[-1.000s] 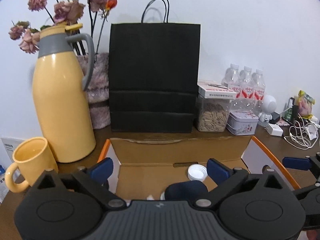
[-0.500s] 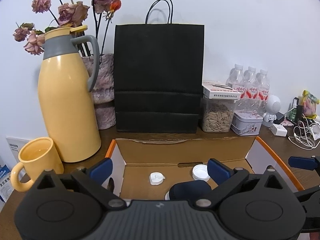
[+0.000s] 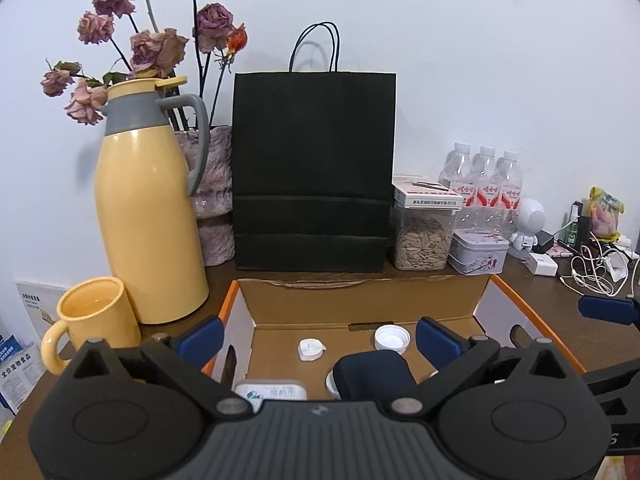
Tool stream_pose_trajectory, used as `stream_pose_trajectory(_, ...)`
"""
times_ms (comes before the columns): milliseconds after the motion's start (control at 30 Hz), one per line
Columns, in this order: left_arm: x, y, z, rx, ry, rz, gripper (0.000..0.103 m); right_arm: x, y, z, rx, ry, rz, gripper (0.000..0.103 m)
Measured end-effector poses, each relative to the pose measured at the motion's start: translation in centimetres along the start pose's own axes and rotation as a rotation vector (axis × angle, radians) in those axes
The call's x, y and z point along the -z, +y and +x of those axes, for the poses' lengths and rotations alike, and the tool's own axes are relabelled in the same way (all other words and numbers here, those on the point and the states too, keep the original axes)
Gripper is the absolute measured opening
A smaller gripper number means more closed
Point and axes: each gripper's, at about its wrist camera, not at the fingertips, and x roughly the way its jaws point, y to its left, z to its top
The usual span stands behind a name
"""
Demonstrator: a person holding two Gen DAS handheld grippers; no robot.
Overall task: Organize objects
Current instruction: 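Open both tools to drop the caps into the box, then withdraw both open tools from the box back over the table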
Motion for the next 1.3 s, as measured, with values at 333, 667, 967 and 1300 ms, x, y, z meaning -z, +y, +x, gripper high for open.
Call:
stream_pose_trajectory(333,2.2,0.4,-3.2,0.001,0.02,-0.008,0.103,1.9,0.5,-3.8,0.018,-0.01,0.003,0.103)
stream_pose_trajectory(667,6.4,1.4,-6.7,-0.032,0.081,0.011,0.103,5.1,0.9,-7.5,0.028,0.019,0.017,0.103)
stream_pose_trajectory(967,11.2,2.5,-9.5,-0.054,0.166,0.007,0.103,8.5,1.1,-10.5,0.036,0.075,0.048,0.103)
stream_pose_trajectory(1300,14.9,1.1,-11.0,-0.074,0.247,0.035,0.102,11.8,1.4,-13.2,0.031,0.128,0.072,0.103)
